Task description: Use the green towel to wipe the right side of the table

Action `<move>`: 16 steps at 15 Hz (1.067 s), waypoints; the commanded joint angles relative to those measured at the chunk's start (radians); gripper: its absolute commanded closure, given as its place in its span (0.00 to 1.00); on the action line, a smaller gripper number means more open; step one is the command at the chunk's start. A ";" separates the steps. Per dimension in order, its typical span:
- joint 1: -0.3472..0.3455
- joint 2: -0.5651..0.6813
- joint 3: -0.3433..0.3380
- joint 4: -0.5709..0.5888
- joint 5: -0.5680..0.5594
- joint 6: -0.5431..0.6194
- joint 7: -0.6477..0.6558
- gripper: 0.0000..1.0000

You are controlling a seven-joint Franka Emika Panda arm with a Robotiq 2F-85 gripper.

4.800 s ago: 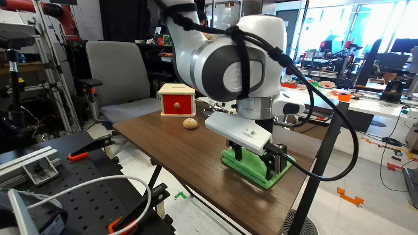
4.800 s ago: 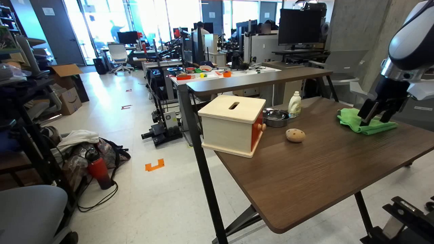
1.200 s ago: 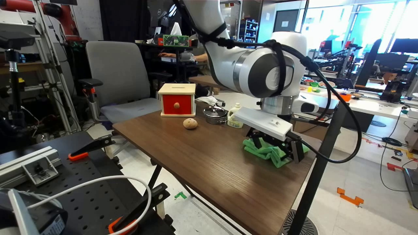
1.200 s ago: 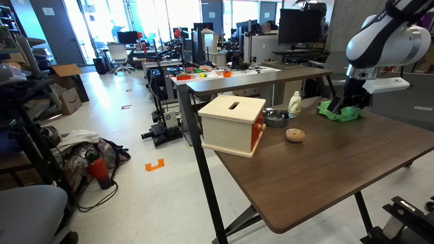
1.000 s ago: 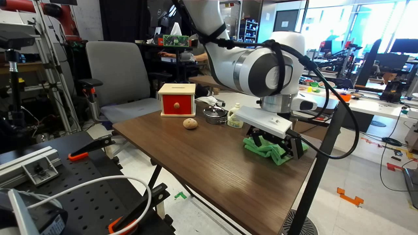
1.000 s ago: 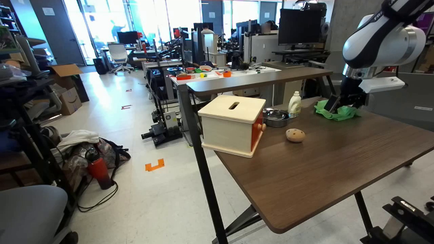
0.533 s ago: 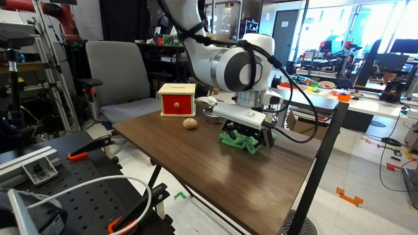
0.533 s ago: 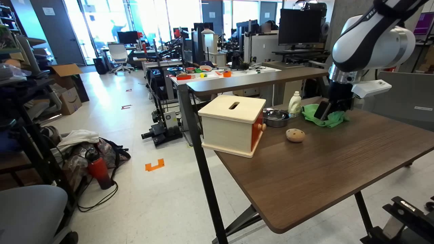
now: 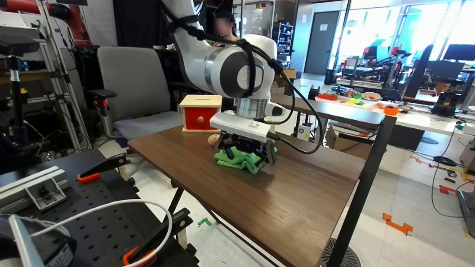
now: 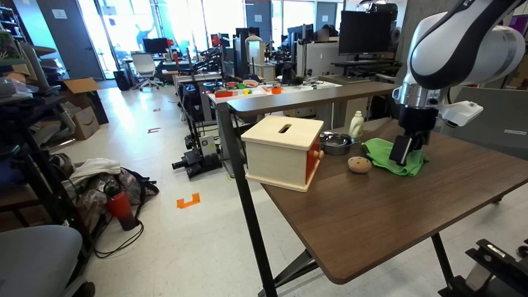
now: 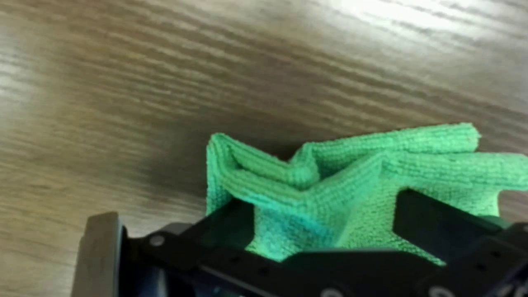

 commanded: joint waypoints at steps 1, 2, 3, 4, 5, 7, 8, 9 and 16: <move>-0.001 -0.092 0.014 -0.158 -0.035 0.046 -0.048 0.00; 0.001 -0.110 0.014 -0.191 -0.044 0.065 -0.056 0.00; -0.003 -0.125 0.020 -0.217 -0.046 0.074 -0.068 0.00; -0.007 -0.142 0.022 -0.247 -0.049 0.086 -0.079 0.00; -0.010 -0.155 0.024 -0.272 -0.049 0.097 -0.091 0.00; -0.028 -0.184 0.029 -0.317 -0.042 0.108 -0.115 0.00; -0.036 -0.198 0.029 -0.337 -0.040 0.106 -0.126 0.00; -0.045 -0.211 0.028 -0.356 -0.038 0.110 -0.138 0.00; -0.075 -0.204 -0.059 -0.370 -0.060 0.131 -0.120 0.00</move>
